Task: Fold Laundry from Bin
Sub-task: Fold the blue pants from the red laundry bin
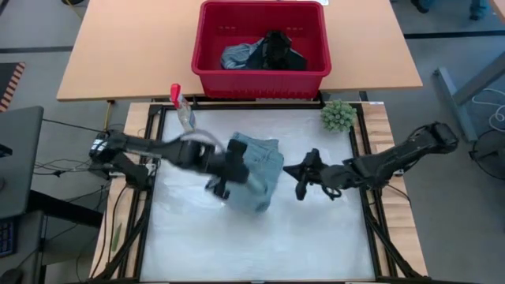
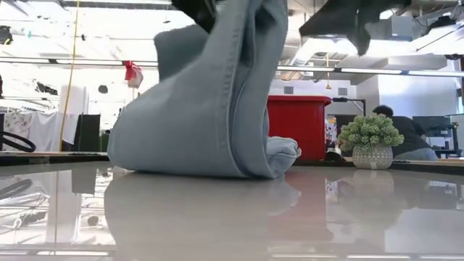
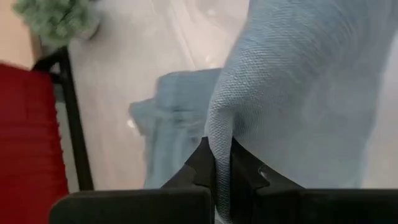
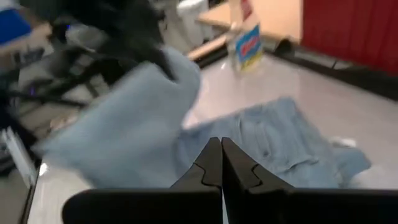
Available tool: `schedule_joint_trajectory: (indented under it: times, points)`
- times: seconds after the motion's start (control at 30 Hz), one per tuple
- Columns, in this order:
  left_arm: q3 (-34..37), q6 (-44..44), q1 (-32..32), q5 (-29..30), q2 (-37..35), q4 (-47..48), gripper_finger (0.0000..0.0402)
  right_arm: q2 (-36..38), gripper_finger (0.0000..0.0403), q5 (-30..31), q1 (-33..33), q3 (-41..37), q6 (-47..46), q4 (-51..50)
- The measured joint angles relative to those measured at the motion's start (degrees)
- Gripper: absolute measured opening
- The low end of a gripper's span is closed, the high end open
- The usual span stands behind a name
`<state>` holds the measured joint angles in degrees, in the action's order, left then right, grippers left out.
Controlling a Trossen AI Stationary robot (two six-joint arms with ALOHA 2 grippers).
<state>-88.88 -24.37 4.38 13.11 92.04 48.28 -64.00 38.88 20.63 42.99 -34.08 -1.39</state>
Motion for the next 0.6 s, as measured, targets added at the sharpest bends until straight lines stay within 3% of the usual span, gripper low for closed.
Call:
schedule_joint_trajectory:
  times: [0.1, 0.33, 0.5, 0.6]
  points:
    - [0.00, -2.50, -6.62, -3.99, 0.05, -1.34, 0.0002, 0.77, 0.0020, 3.65, 2.05, 0.02, -0.03, 0.91]
    - [-0.04, -3.58, -17.49, -13.78, 5.26, -3.39, 0.0001, -2.54, 0.0020, 2.36, 2.09, 0.02, 4.65, 10.58]
    - [0.02, -5.63, -19.70, -14.94, 12.27, -2.96, 0.0001, -7.46, 0.0020, 1.52, 1.05, 0.24, 11.91, 25.60]
    - [0.02, -7.90, -20.26, -13.67, 14.96, -3.03, 0.0001, -11.77, 0.0020, -1.15, -2.04, 0.16, 11.89, 27.94]
